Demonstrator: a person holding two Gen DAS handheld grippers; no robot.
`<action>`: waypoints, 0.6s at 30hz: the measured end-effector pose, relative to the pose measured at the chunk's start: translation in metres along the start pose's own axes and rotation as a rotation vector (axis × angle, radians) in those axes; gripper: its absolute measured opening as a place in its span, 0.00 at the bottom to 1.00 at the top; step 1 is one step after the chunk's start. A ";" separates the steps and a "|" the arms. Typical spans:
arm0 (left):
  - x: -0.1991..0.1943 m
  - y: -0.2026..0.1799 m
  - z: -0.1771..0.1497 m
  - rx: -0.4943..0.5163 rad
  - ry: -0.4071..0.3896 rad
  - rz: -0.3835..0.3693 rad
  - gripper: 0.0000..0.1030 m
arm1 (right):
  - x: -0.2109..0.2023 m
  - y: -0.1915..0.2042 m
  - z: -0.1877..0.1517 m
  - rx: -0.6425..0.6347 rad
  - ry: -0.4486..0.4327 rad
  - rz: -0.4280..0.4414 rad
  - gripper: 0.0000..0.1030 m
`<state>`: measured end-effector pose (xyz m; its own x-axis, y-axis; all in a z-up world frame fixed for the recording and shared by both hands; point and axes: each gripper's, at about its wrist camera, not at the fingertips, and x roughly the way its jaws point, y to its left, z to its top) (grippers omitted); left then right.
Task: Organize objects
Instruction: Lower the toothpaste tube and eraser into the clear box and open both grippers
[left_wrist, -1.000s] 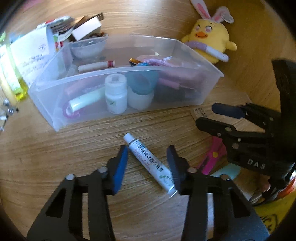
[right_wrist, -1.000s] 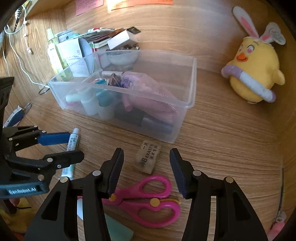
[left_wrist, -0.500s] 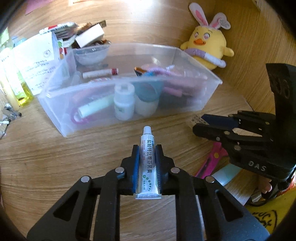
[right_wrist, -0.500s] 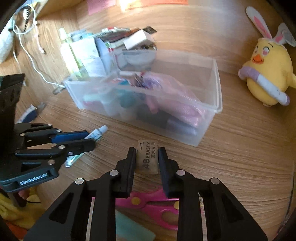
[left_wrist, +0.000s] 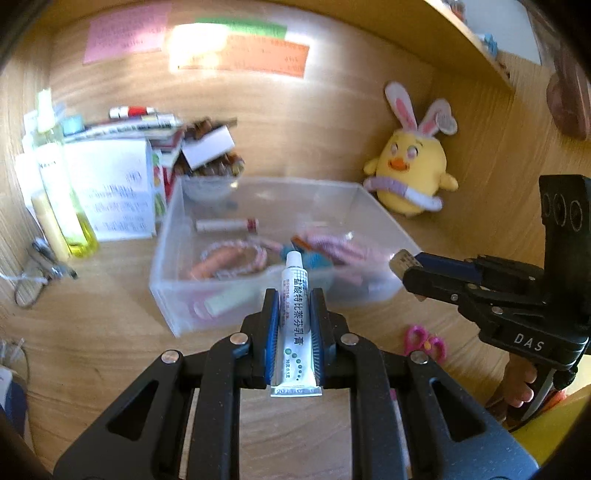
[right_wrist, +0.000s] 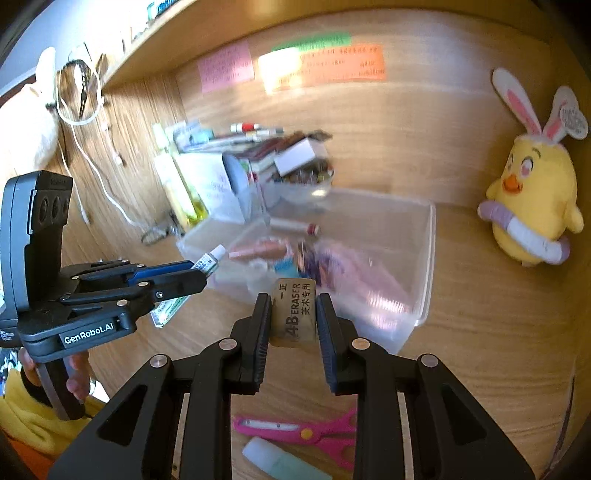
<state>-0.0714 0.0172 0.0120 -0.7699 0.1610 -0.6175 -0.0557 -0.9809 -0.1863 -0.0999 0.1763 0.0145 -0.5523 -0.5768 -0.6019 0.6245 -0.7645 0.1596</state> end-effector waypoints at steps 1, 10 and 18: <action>-0.001 0.003 0.004 -0.003 -0.008 0.008 0.15 | -0.001 0.000 0.002 0.000 -0.010 -0.002 0.22; 0.009 0.029 0.024 -0.048 -0.003 0.023 0.15 | 0.008 -0.005 0.025 -0.011 -0.056 -0.051 0.22; 0.029 0.042 0.029 -0.072 0.034 0.029 0.15 | 0.041 -0.018 0.025 0.019 0.006 -0.053 0.22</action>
<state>-0.1140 -0.0221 0.0086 -0.7484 0.1370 -0.6489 0.0132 -0.9751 -0.2212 -0.1481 0.1594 0.0065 -0.5814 -0.5335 -0.6142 0.5839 -0.7994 0.1416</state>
